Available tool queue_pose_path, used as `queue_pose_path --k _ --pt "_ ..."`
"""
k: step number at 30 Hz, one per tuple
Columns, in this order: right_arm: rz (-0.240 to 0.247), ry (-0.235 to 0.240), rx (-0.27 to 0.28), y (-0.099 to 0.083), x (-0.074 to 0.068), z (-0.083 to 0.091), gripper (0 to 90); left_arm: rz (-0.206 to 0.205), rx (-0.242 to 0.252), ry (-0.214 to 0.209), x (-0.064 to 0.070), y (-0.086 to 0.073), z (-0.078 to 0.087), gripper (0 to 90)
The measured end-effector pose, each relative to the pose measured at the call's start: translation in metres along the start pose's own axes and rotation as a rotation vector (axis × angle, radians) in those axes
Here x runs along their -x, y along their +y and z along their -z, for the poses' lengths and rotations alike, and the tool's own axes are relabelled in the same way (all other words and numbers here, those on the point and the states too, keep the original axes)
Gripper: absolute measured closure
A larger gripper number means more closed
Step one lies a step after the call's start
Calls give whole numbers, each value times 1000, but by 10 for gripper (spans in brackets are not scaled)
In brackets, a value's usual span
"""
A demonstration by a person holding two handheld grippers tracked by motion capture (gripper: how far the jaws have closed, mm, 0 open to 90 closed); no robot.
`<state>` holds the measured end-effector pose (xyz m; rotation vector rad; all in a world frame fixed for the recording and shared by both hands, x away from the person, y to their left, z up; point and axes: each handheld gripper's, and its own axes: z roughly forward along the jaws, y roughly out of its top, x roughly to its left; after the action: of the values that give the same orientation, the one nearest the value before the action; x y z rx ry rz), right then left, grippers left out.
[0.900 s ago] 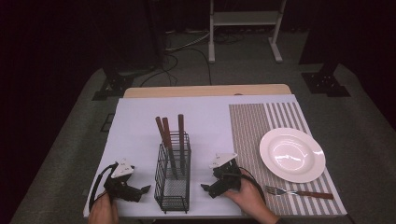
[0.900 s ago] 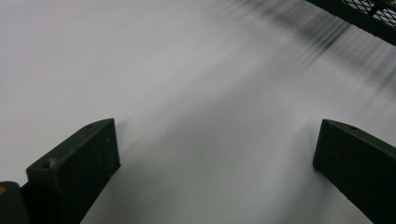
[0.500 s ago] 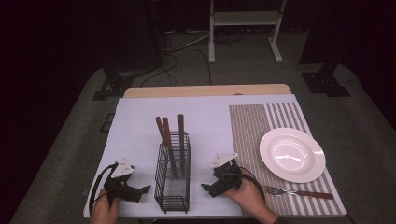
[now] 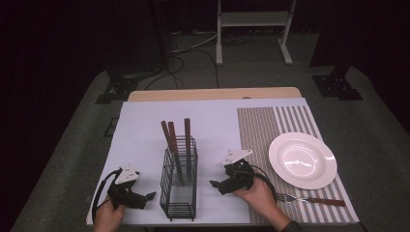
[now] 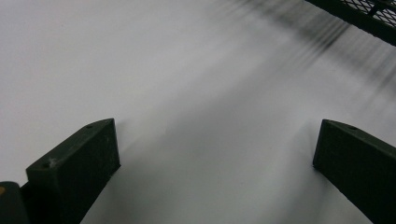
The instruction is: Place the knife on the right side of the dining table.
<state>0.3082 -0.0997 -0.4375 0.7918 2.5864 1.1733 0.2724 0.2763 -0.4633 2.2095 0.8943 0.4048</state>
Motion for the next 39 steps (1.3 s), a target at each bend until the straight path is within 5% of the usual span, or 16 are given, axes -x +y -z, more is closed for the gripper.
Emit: queue_pose_path --k 12,39 --pt "-35 44 50 16 11 13 207 -2 -1 2 0 0 0 0" --pt "-34 98 211 71 15 34 244 -3 -2 1 0 0 0 0"
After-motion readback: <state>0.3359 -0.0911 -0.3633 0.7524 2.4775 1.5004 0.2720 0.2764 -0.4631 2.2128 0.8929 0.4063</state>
